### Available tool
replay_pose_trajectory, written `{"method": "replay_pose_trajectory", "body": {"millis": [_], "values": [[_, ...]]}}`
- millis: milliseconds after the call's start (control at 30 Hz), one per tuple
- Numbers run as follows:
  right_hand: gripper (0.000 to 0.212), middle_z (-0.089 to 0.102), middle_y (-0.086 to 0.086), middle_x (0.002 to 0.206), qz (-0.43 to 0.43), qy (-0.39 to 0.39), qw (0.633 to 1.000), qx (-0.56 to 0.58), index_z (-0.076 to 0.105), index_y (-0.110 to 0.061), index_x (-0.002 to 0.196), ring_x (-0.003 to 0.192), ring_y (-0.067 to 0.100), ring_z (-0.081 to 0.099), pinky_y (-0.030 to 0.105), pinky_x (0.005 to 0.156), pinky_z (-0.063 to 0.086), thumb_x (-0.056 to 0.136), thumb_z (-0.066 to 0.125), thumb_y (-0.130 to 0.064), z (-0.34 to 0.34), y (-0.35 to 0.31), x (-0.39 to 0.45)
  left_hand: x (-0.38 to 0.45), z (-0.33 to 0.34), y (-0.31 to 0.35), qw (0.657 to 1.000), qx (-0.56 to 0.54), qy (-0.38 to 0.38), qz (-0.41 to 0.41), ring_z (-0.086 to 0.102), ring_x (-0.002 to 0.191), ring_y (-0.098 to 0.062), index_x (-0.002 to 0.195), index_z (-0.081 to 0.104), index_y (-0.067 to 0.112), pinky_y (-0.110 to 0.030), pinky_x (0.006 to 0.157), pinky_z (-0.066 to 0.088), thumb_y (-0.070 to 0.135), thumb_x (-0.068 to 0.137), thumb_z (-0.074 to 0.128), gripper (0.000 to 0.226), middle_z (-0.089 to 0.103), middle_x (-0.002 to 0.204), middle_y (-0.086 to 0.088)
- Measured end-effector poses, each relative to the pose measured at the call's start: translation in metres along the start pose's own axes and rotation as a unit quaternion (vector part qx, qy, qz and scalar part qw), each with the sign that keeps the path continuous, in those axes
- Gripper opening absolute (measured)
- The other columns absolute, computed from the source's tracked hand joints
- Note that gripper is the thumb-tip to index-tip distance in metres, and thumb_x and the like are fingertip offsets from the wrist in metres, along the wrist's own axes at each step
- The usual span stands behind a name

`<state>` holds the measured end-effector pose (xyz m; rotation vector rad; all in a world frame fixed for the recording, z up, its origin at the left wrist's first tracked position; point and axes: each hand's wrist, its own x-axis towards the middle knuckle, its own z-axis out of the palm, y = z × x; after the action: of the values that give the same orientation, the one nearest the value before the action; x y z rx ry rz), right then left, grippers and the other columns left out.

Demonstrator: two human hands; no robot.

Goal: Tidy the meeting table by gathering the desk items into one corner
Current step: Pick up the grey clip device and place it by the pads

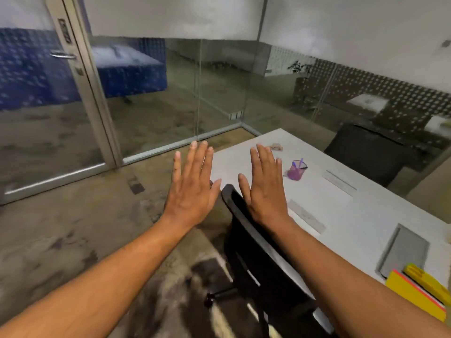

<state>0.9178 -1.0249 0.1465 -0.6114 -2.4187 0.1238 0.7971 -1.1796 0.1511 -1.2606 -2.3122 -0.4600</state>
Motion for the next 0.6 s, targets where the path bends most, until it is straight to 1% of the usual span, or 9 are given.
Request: {"method": "replay_pose_trajectory", "body": {"millis": [100,200,300,367,467,533,600], "values": [[0.068,0.013,0.009,0.176,-0.021,-0.02,1.0,0.001,0.02,-0.01,0.166,0.164,0.027,0.008,0.048,0.133,0.006,0.109,0.042,-0.039,0.034,-0.067,0.012,-0.023,-0.01,-0.078,1.0,0.008,0.005,-0.024,0.007,0.165,-0.033,0.167,0.019,0.005,-0.063,0.13,0.016,0.046,0.105,0.049,0.08,0.012,0.177,-0.014],[0.07,0.013,0.01,0.176,-0.043,-0.03,0.998,0.023,0.02,-0.009,0.166,0.164,0.028,0.008,0.049,0.133,0.009,0.108,0.04,-0.043,0.071,-0.146,0.025,-0.043,-0.02,-0.16,0.999,0.017,0.006,-0.045,0.003,0.165,-0.031,0.168,0.014,0.008,-0.061,0.131,0.013,0.051,0.104,0.049,0.086,0.007,0.178,-0.013],[0.07,0.014,0.01,0.176,-0.064,-0.039,0.997,0.035,0.021,-0.009,0.166,0.164,0.027,0.008,0.051,0.132,0.012,0.108,0.042,-0.043,0.111,-0.221,0.037,-0.06,-0.031,-0.235,0.997,0.042,-0.003,-0.06,0.0,0.165,-0.031,0.169,0.009,0.008,-0.061,0.131,0.012,0.054,0.105,0.045,0.086,0.004,0.178,-0.013],[0.07,0.012,0.01,0.176,-0.075,-0.058,0.995,0.029,0.02,-0.009,0.166,0.164,0.026,0.007,0.052,0.132,0.011,0.109,0.041,-0.044,0.132,-0.261,0.038,-0.076,-0.039,-0.275,0.996,0.056,-0.013,-0.074,-0.002,0.165,-0.031,0.169,0.008,0.008,-0.061,0.131,0.011,0.055,0.107,0.04,0.084,0.001,0.178,-0.013],[0.072,0.006,0.008,0.177,-0.101,-0.084,0.991,0.02,0.014,-0.011,0.168,0.164,0.024,0.0,0.051,0.133,0.008,0.109,0.034,-0.048,0.158,-0.302,0.043,-0.092,-0.046,-0.323,0.994,0.073,-0.015,-0.085,-0.003,0.165,-0.03,0.169,0.004,0.008,-0.061,0.131,0.013,0.057,0.106,0.029,0.084,-0.002,0.178,-0.012],[0.072,0.004,0.008,0.177,-0.108,-0.091,0.99,0.016,0.012,-0.012,0.168,0.164,0.024,-0.001,0.052,0.132,0.007,0.109,0.031,-0.049,0.173,-0.32,0.057,-0.095,-0.047,-0.35,0.992,0.077,-0.013,-0.099,-0.002,0.165,-0.03,0.169,0.004,0.008,-0.061,0.13,0.014,0.057,0.105,0.028,0.083,-0.001,0.178,-0.012],[0.072,0.005,0.009,0.177,-0.108,-0.094,0.989,0.019,0.014,-0.011,0.168,0.164,0.026,0.0,0.052,0.132,0.008,0.109,0.033,-0.049,0.188,-0.334,0.069,-0.099,-0.045,-0.371,0.99,0.083,-0.017,-0.117,-0.002,0.165,-0.03,0.169,0.004,0.008,-0.061,0.13,0.014,0.056,0.105,0.029,0.084,-0.001,0.178,-0.012]]}}
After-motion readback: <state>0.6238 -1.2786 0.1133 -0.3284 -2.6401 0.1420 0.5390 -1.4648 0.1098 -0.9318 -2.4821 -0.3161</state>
